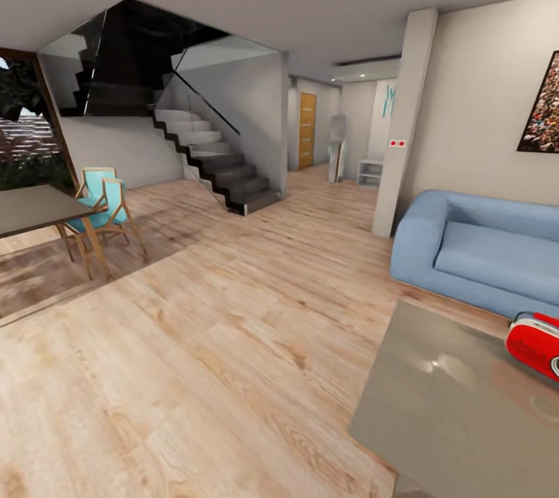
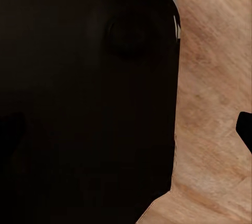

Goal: Turn on the radio receiver that's on the table in the living room.

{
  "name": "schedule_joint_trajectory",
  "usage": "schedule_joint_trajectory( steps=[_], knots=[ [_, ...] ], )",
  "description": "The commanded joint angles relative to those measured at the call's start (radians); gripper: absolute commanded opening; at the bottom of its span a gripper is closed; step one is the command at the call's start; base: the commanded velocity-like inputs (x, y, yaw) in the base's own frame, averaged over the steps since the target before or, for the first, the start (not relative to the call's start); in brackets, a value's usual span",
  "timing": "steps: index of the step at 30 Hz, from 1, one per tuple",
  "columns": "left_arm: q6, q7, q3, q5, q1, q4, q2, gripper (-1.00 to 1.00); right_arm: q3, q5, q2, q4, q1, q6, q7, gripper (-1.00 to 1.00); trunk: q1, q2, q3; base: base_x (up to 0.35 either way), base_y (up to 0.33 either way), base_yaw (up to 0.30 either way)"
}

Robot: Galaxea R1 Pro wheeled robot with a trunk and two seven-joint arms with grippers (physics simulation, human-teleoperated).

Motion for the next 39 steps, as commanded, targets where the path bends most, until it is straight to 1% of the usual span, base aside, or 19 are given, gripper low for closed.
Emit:
schedule_joint_trajectory(
  steps=[1,39],
  knots=[
    [0.0,0.0,0.0,0.0,0.0,0.0,0.0,1.0,0.0,0.0,0.0,0.0,0.0,0.0,0.0,1.0,0.0,0.0,0.0,0.295,0.156,0.0],
    [0.006,0.003,-0.001,0.002,0.0,0.0,0.0,1.0,0.003,0.002,0.003,0.0,0.0,0.0,0.0,1.0,0.0,0.0,0.0,0.298,0.152,0.0]
  ],
)
